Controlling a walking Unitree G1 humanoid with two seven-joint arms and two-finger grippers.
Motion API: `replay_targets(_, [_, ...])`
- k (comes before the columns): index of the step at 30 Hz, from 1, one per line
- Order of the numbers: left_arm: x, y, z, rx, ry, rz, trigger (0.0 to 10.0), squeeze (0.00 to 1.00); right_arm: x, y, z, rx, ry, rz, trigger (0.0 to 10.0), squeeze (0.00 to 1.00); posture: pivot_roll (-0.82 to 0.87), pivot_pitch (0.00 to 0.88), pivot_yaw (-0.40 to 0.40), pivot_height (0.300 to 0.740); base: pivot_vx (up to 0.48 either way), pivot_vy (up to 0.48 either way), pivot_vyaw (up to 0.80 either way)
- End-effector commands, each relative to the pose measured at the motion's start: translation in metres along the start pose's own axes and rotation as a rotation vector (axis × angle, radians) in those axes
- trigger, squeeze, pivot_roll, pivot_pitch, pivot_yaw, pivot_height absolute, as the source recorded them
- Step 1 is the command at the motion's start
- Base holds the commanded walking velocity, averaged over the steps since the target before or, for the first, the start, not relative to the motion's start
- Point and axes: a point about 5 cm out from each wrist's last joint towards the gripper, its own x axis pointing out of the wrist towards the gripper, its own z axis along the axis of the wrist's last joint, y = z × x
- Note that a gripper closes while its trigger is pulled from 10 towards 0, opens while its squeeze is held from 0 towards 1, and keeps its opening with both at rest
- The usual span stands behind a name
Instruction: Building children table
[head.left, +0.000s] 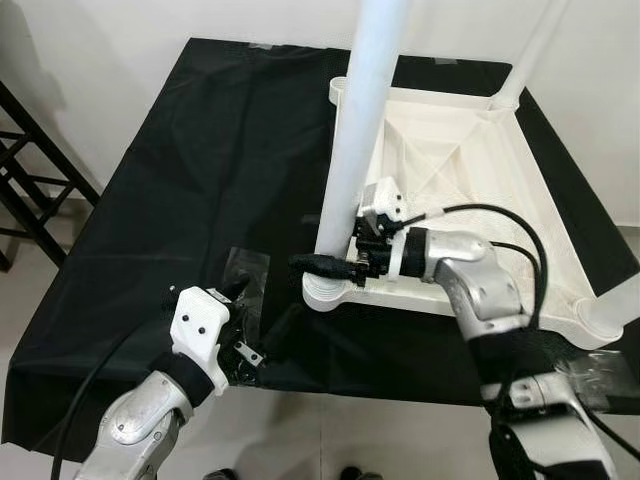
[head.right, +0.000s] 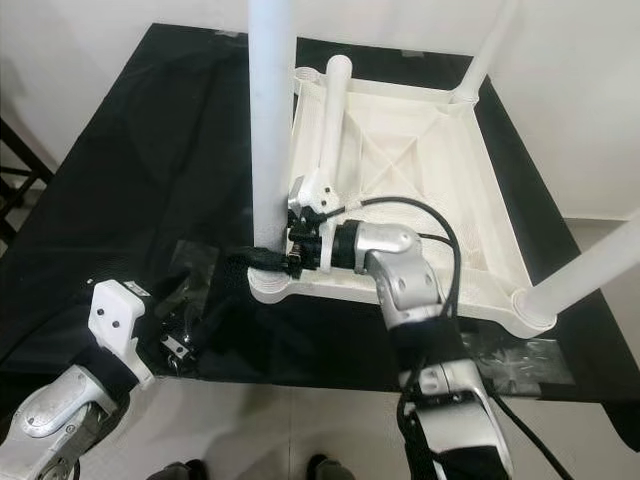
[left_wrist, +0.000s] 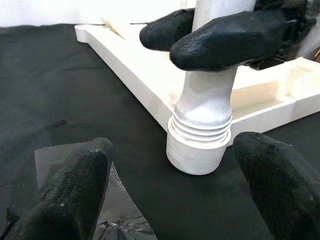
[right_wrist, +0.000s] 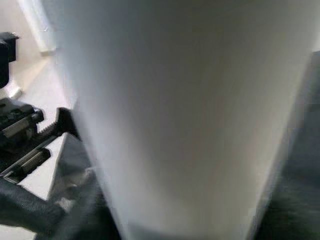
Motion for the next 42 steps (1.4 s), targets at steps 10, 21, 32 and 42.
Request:
replay_targets(10, [-0.002, -0.001, -0.005, -0.008, 0.027, -0.003, 10.0, 0.00, -0.014, 0.008, -0.023, 0.019, 0.024, -0.238, 0.0, 0.00, 0.09, 0.244, -0.099, 0.740, 0.000, 0.000, 0.00])
replay_targets(21, [-0.004, 0.001, -0.007, -0.006, 0.038, -0.013, 10.0, 0.00, -0.016, 0.069, -0.070, 0.090, 0.235, -0.787, 0.0, 0.00, 0.07, 0.251, -0.099, 0.740, 0.000, 0.000, 0.00])
replay_targets(32, [-0.003, -0.001, -0.007, -0.017, 0.032, -0.016, 10.0, 0.00, -0.006, 0.058, -0.054, 0.116, 0.156, -0.710, 10.0, 1.00, 0.06, 0.245, -0.085, 0.740, 0.000, 0.000, 0.00])
replay_targets(42, [0.002, 0.001, -0.005, -0.001, 0.024, -0.013, 10.0, 0.00, 0.002, 0.028, -0.009, -0.009, -0.017, -0.118, 10.0, 0.00, 0.09, 0.224, -0.093, 0.740, 0.000, 0.000, 0.00])
